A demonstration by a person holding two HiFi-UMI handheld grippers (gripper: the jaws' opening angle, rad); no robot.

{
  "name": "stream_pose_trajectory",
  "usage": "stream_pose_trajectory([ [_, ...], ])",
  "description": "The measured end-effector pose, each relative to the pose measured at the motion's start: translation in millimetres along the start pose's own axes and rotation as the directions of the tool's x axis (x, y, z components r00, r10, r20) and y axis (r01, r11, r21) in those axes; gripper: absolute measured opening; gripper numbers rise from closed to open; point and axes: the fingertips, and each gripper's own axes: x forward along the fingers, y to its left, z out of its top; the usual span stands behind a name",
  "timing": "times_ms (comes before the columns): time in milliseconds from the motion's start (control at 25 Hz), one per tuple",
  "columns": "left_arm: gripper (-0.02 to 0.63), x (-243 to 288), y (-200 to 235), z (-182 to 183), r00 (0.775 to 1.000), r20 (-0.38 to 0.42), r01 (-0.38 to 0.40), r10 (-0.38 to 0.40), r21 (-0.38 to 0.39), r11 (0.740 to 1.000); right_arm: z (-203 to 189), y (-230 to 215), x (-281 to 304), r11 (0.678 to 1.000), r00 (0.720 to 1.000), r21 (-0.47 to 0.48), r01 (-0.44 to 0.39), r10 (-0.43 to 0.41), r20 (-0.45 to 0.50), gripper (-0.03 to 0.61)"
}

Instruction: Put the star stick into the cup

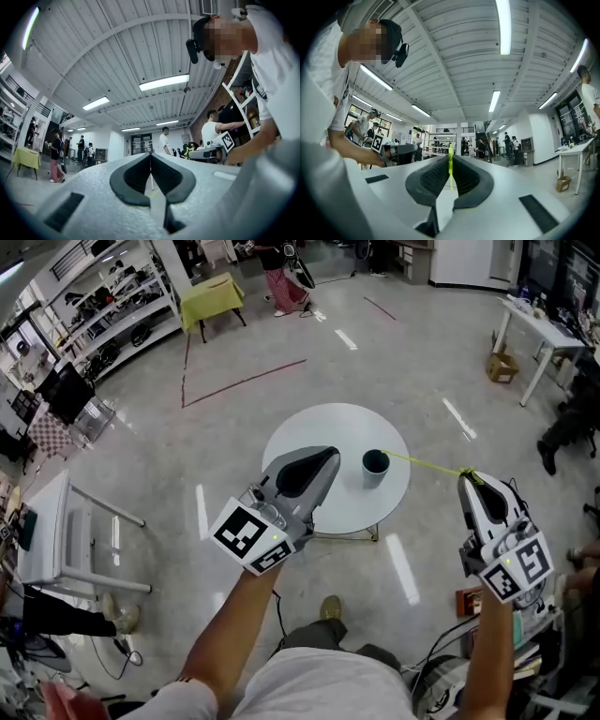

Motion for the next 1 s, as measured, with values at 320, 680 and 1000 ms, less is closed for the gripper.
stream_pose_trajectory([
  [320, 0.015, 12, 71, -29, 1.0, -0.005, 0.023, -0.023, -0.026, 0.999, -51, -16, 69, 0.999, 0.99, -0.018, 0.028, -0.03, -0.14, 0.022],
  [680, 0.015, 43, 107, -51, 0.999, -0.018, 0.049, -0.05, -0.062, 0.997, -86, -43, 109, 1.0, 0.965, -0.013, 0.009, -0.012, -0.261, 0.023],
  [1000, 0.015, 55, 115, -73, 0.999, -0.04, 0.019, -0.022, -0.081, 0.997, -121, -59, 133, 0.998, 0.932, -0.008, -0.059, 0.052, -0.358, 0.022],
])
